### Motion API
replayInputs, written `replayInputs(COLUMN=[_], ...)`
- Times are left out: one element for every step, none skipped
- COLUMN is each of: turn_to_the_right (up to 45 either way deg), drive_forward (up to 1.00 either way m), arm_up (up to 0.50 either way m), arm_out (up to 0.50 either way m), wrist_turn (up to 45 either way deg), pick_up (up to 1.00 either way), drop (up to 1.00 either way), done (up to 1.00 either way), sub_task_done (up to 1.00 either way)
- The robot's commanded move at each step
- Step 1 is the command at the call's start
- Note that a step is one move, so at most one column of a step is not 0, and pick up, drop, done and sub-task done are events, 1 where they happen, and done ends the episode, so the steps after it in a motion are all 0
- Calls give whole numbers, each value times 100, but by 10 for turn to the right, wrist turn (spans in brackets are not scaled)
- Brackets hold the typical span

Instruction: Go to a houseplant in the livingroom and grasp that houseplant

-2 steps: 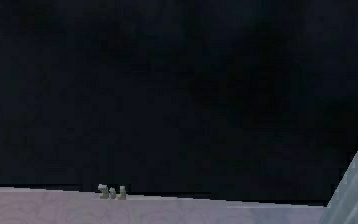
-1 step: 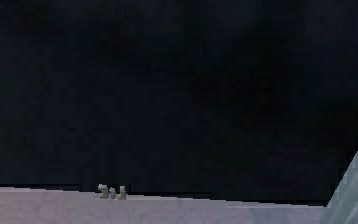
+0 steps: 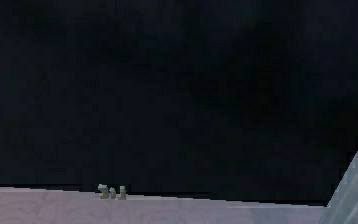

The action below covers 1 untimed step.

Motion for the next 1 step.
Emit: replayInputs(turn_to_the_right=[0], drive_forward=[0], arm_up=[10], arm_out=[0], wrist_turn=[0], pick_up=[0], drop=[0], done=[0], sub_task_done=[0])
